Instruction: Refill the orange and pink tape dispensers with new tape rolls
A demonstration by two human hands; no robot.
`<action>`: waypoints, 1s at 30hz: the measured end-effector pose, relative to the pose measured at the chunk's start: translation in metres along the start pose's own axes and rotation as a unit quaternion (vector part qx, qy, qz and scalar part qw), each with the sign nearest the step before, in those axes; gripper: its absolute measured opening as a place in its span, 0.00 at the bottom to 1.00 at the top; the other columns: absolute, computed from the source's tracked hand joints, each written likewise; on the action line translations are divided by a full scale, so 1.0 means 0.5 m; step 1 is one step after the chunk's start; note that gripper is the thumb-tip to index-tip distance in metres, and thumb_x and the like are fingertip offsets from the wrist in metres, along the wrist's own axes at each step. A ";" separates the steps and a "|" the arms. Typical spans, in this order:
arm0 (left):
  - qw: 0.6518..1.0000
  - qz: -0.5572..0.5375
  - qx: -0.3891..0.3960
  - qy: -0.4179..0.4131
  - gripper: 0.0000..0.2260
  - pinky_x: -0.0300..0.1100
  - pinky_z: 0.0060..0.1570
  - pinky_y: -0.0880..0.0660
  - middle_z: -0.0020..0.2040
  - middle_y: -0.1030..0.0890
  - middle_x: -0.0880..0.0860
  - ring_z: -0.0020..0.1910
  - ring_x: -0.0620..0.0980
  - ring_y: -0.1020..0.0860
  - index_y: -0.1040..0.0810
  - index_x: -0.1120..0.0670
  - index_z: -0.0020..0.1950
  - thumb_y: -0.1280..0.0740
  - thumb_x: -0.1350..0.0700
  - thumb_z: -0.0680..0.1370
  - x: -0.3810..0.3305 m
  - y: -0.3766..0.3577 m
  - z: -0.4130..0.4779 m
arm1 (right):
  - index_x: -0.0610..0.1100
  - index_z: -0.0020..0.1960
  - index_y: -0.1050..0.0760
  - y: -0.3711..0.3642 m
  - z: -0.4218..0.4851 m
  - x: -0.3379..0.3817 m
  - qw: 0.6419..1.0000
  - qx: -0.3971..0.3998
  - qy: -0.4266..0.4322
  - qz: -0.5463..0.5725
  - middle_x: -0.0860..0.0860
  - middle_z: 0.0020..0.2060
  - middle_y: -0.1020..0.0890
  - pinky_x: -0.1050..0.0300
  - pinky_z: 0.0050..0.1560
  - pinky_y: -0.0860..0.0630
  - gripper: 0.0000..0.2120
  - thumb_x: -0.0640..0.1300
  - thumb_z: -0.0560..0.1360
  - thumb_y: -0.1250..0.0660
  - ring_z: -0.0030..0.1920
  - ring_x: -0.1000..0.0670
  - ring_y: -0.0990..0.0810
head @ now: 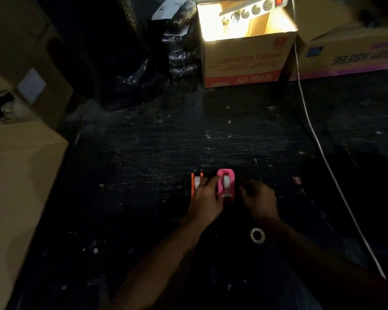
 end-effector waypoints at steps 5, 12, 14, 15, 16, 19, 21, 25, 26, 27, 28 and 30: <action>0.992 0.029 -0.089 0.087 0.22 0.45 0.57 0.23 0.68 0.30 0.52 0.61 0.52 0.23 0.29 0.47 0.70 0.36 0.56 0.76 0.040 0.045 0.003 | 0.46 0.62 0.23 -0.011 0.074 0.001 0.986 0.102 -0.098 0.085 0.49 0.56 0.17 0.60 0.55 0.29 0.18 0.48 0.73 0.30 0.58 0.48 0.20; 0.991 -0.011 -0.069 0.117 0.25 0.44 0.65 0.26 0.65 0.24 0.56 0.62 0.53 0.23 0.27 0.49 0.72 0.35 0.61 0.74 0.094 0.071 0.017 | 0.60 0.56 0.22 -0.044 0.098 0.010 0.975 0.168 -0.058 0.132 0.50 0.53 0.16 0.45 0.55 0.20 0.20 0.46 0.67 0.25 0.52 0.46 0.16; 0.990 -0.015 -0.072 0.118 0.25 0.46 0.62 0.23 0.62 0.22 0.55 0.60 0.52 0.21 0.26 0.49 0.70 0.34 0.63 0.74 0.099 0.071 0.017 | 0.55 0.59 0.21 -0.041 0.097 0.018 0.977 0.160 -0.041 0.134 0.50 0.53 0.16 0.46 0.55 0.20 0.20 0.41 0.69 0.27 0.53 0.46 0.17; 0.990 -0.018 -0.077 0.119 0.25 0.45 0.61 0.22 0.61 0.21 0.54 0.59 0.52 0.21 0.25 0.49 0.69 0.34 0.64 0.74 0.100 0.070 0.016 | 0.53 0.59 0.21 -0.041 0.096 0.020 0.977 0.159 -0.045 0.138 0.49 0.53 0.16 0.45 0.53 0.19 0.20 0.39 0.69 0.27 0.51 0.46 0.16; 0.989 -0.020 -0.081 0.123 0.24 0.44 0.60 0.22 0.60 0.20 0.54 0.57 0.52 0.20 0.24 0.50 0.68 0.34 0.64 0.74 0.101 0.070 0.016 | 0.52 0.59 0.21 -0.040 0.092 0.020 0.975 0.157 -0.051 0.148 0.47 0.53 0.15 0.44 0.51 0.19 0.20 0.38 0.69 0.27 0.49 0.45 0.16; 0.986 -0.019 -0.082 0.142 0.22 0.45 0.57 0.21 0.59 0.20 0.52 0.56 0.51 0.20 0.23 0.48 0.67 0.33 0.60 0.73 0.113 0.068 0.017 | 0.51 0.62 0.23 -0.037 0.088 0.023 0.977 0.158 -0.055 0.130 0.47 0.55 0.16 0.44 0.54 0.19 0.21 0.39 0.70 0.27 0.52 0.45 0.16; 0.986 -0.033 -0.070 0.146 0.23 0.47 0.57 0.20 0.59 0.19 0.51 0.56 0.49 0.19 0.24 0.48 0.67 0.31 0.58 0.72 0.121 0.063 0.016 | 0.51 0.62 0.22 -0.036 0.087 0.023 0.977 0.158 -0.068 0.128 0.49 0.55 0.16 0.44 0.55 0.19 0.21 0.41 0.70 0.27 0.53 0.46 0.17; 0.986 -0.044 -0.060 0.152 0.25 0.46 0.60 0.21 0.62 0.19 0.52 0.59 0.50 0.20 0.24 0.50 0.69 0.28 0.59 0.72 0.122 0.060 0.015 | 0.50 0.63 0.23 -0.040 0.085 0.024 0.976 0.158 -0.079 0.128 0.48 0.56 0.17 0.44 0.50 0.18 0.22 0.38 0.71 0.28 0.54 0.44 0.17; 0.985 -0.047 -0.057 0.156 0.25 0.46 0.60 0.21 0.63 0.19 0.52 0.59 0.50 0.20 0.25 0.50 0.69 0.28 0.59 0.72 0.123 0.058 0.014 | 0.50 0.63 0.23 -0.043 0.085 0.020 0.974 0.157 -0.088 0.137 0.48 0.56 0.17 0.44 0.49 0.18 0.22 0.37 0.71 0.28 0.54 0.45 0.17; 0.985 -0.049 -0.053 0.159 0.25 0.47 0.60 0.21 0.64 0.20 0.52 0.60 0.50 0.20 0.25 0.50 0.70 0.28 0.59 0.72 0.123 0.056 0.013 | 0.50 0.62 0.23 -0.042 0.083 0.022 0.972 0.160 -0.095 0.146 0.48 0.56 0.17 0.44 0.49 0.18 0.21 0.37 0.71 0.28 0.53 0.45 0.18; 0.985 -0.048 -0.051 0.159 0.25 0.47 0.59 0.21 0.64 0.20 0.51 0.59 0.49 0.20 0.26 0.49 0.70 0.28 0.58 0.72 0.124 0.055 0.013 | 0.50 0.61 0.22 -0.044 0.083 0.020 0.969 0.163 -0.094 0.160 0.48 0.56 0.17 0.43 0.50 0.18 0.21 0.37 0.71 0.27 0.53 0.45 0.18; 0.985 -0.048 -0.050 0.158 0.26 0.47 0.58 0.20 0.64 0.20 0.51 0.59 0.49 0.20 0.26 0.48 0.70 0.27 0.57 0.72 0.125 0.059 0.017 | 0.52 0.61 0.23 -0.047 0.087 0.018 0.966 0.171 -0.084 0.172 0.47 0.57 0.17 0.43 0.50 0.18 0.21 0.38 0.70 0.26 0.53 0.44 0.17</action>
Point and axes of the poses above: each hand's wrist, its own z-axis towards the middle knuckle, its own y-axis out of the back of the hand, x = y × z, the point moved 4 cm from there along z, towards the middle knuckle
